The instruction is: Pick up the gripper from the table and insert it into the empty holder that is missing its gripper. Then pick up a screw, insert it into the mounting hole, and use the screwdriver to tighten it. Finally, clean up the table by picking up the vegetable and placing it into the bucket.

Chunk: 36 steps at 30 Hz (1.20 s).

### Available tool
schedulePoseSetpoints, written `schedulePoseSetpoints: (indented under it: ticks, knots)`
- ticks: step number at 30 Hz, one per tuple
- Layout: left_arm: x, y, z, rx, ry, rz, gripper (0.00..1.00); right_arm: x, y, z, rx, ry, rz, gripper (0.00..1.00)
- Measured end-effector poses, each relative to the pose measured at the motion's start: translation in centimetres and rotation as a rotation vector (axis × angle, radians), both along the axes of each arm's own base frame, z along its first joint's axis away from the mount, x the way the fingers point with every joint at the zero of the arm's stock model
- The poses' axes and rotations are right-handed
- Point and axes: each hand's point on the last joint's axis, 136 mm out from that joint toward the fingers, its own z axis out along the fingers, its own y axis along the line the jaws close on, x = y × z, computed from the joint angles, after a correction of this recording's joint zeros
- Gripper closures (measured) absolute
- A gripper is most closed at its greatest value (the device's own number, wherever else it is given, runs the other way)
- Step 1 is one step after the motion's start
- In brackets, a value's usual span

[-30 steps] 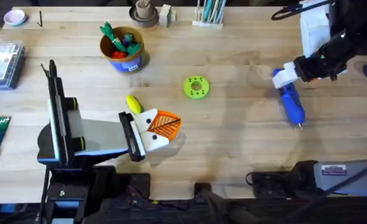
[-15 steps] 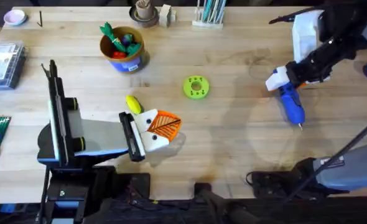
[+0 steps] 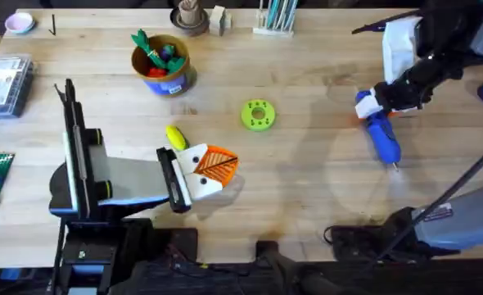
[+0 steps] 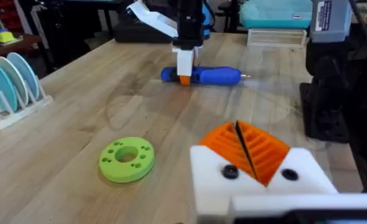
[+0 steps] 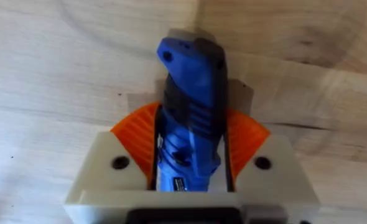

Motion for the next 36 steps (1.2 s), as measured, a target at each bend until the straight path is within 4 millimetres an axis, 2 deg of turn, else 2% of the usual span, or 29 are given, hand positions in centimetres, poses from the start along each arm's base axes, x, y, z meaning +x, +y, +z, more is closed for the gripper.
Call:
schedulePoseSetpoints:
  ticks: [4, 7, 10, 19, 28, 36]
  knots:
    - [0.0, 0.0, 0.0, 0.000, 0.000, 0.000, 0.997, 0.2, 0.0, 0.0, -0.001, -0.006, 0.001, 0.468]
    - [0.0, 0.0, 0.0, 0.000, 0.000, 0.000, 0.997, 0.5, 0.0, 0.0, -0.001, -0.022, 0.002, 0.407]
    - [0.0, 0.0, 0.0, 0.000, 0.000, 0.000, 0.997, 1.0, -0.1, 0.1, -0.004, -0.042, 0.003, 0.388]
    - [0.0, 0.0, 0.0, 0.000, 0.000, 0.000, 0.997, 1.7, -0.2, 0.1, -0.007, -0.069, 0.003, 0.212]
    - [0.0, 0.0, 0.0, 0.000, 0.000, 0.000, 0.997, 2.5, -0.4, 0.2, -0.014, -0.103, 0.003, 0.210]
    - [0.0, 0.0, 0.0, 0.000, 0.000, 0.000, 0.997, 2.3, -0.3, 0.2, -0.013, -0.097, 0.004, 0.398]
